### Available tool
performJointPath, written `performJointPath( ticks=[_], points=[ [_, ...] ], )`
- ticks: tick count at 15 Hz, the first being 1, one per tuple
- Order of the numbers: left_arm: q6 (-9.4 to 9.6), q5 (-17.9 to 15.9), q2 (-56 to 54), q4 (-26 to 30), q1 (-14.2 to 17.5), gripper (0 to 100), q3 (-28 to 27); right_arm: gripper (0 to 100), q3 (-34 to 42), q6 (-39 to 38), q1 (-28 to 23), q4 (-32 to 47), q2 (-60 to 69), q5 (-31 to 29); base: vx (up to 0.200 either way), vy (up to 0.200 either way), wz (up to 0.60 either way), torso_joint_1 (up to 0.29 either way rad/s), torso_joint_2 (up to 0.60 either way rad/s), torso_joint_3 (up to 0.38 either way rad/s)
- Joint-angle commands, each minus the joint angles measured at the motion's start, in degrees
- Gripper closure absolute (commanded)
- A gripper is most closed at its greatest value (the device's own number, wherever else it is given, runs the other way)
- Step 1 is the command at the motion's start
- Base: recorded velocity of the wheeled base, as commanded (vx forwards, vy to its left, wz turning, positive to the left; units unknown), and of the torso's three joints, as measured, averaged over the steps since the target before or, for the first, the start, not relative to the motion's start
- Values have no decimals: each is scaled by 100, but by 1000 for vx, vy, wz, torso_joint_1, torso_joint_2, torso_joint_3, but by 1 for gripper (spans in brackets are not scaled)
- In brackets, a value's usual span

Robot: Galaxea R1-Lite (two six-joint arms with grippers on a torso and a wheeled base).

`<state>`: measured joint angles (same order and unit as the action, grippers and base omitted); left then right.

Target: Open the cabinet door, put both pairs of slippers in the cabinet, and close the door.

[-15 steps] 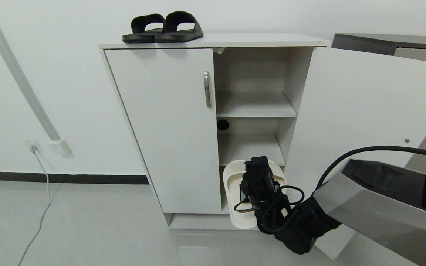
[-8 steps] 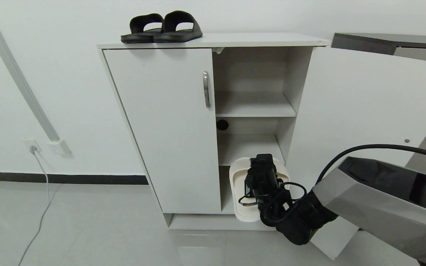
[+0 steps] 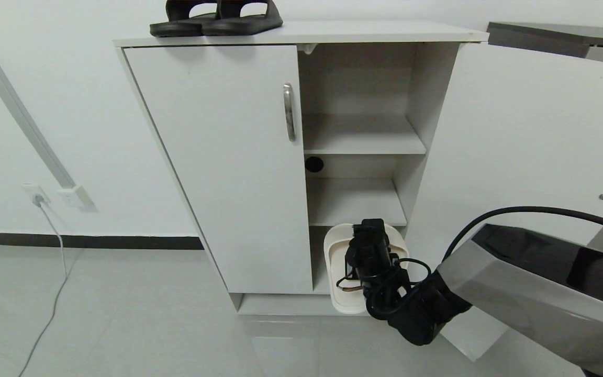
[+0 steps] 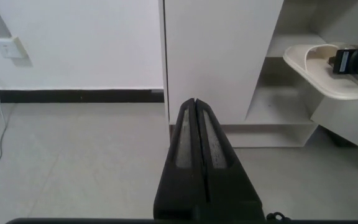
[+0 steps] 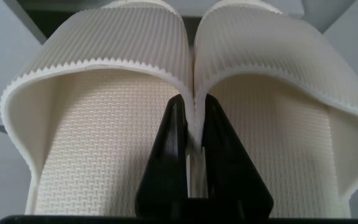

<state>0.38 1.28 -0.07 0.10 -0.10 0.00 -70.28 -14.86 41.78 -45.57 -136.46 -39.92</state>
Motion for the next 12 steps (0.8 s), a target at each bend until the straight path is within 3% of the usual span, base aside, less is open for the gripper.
performJointPath(
  ticks=[1, 8, 12],
  points=[
    [-3, 4, 7, -1, 1, 100, 0, 100, 5, 18, 6, -119, -3, -15, 0, 0, 0, 7, 2, -198],
    [-3, 13, 7, -1, 1, 100, 0, 100, 243, 985, -29, -1859, -258, -86, 0, 0, 0, 4, 2, -198],
    [-3, 13, 7, -1, 1, 100, 0, 100, 295, 1433, -47, -2562, -232, -94, 0, 0, 0, 4, 2, -43]
  ],
)
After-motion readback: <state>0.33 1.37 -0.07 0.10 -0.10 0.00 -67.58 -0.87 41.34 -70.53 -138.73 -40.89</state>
